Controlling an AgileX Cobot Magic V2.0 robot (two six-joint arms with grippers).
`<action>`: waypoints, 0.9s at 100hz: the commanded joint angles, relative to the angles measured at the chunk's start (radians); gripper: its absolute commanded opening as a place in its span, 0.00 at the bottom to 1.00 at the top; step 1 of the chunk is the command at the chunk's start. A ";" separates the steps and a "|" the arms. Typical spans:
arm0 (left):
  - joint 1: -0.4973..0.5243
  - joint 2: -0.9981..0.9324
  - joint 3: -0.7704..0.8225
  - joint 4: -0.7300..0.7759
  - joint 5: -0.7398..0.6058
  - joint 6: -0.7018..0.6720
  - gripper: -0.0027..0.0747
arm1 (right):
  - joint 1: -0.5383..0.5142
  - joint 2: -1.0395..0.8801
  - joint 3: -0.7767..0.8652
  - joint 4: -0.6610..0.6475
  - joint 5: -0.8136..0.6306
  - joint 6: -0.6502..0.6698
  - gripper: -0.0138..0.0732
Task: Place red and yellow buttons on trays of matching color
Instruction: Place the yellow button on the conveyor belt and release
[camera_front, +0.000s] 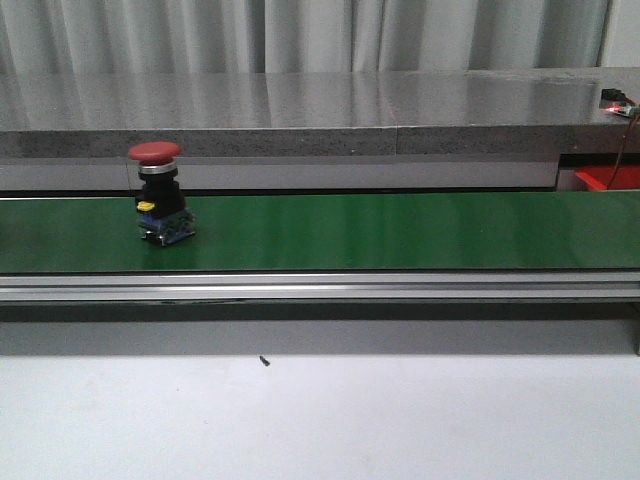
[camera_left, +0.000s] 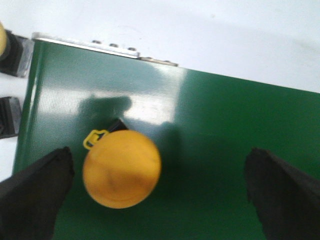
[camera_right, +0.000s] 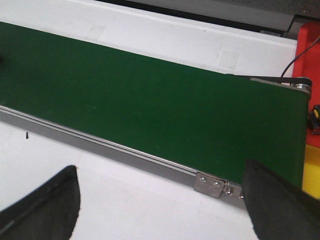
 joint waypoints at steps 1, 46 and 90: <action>-0.021 -0.100 -0.028 -0.029 -0.026 0.016 0.89 | -0.001 -0.007 -0.027 0.037 -0.038 -0.001 0.90; -0.148 -0.572 0.198 0.002 -0.261 0.108 0.89 | -0.001 -0.007 -0.027 0.037 -0.029 -0.001 0.90; -0.164 -1.114 0.717 0.040 -0.442 0.110 0.88 | -0.001 -0.007 -0.027 0.055 0.012 0.000 0.90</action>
